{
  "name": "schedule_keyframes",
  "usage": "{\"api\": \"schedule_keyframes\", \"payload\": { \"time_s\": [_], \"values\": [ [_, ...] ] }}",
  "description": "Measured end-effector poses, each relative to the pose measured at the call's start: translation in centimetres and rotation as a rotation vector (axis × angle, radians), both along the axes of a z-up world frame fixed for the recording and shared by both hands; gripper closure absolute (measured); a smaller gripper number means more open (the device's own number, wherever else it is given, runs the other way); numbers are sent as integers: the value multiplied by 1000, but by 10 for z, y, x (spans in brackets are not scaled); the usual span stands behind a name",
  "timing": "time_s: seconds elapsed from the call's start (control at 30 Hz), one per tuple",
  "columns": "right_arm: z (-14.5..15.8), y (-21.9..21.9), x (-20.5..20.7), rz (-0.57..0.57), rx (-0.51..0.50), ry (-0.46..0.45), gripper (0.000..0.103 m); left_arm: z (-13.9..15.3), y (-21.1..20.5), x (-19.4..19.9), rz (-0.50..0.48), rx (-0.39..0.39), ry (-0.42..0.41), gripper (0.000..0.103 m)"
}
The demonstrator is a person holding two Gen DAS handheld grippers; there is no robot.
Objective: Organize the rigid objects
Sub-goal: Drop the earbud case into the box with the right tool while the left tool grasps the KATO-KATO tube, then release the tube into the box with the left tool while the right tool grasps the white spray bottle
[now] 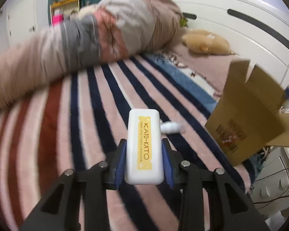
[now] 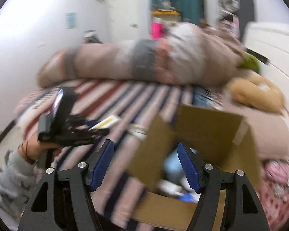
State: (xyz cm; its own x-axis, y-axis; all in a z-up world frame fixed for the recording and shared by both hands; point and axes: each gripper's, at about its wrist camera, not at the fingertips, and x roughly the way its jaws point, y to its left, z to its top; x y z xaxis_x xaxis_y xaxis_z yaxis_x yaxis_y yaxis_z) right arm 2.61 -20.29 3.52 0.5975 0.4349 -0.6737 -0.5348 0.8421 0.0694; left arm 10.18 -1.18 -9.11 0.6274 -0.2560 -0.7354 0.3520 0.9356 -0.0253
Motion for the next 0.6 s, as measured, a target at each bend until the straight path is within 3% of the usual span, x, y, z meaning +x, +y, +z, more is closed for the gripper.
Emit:
{"api": "schedule_keyframes", "payload": {
  "time_s": [0.17, 0.3, 0.43, 0.6],
  "values": [
    [-24, 61, -12, 138, 39, 59, 38, 71, 4, -23, -60, -20, -40, 71],
    [-61, 92, -7, 155, 45, 127, 38, 112, -22, -36, -146, -41, -72, 71],
    [-110, 105, 23, 12, -20, 156, 38, 130, -65, -43, -248, -61, -72, 71],
    [-151, 97, 79, -225, -177, 73, 38, 129, -128, -36, -393, -100, 2, 71]
  ]
}}
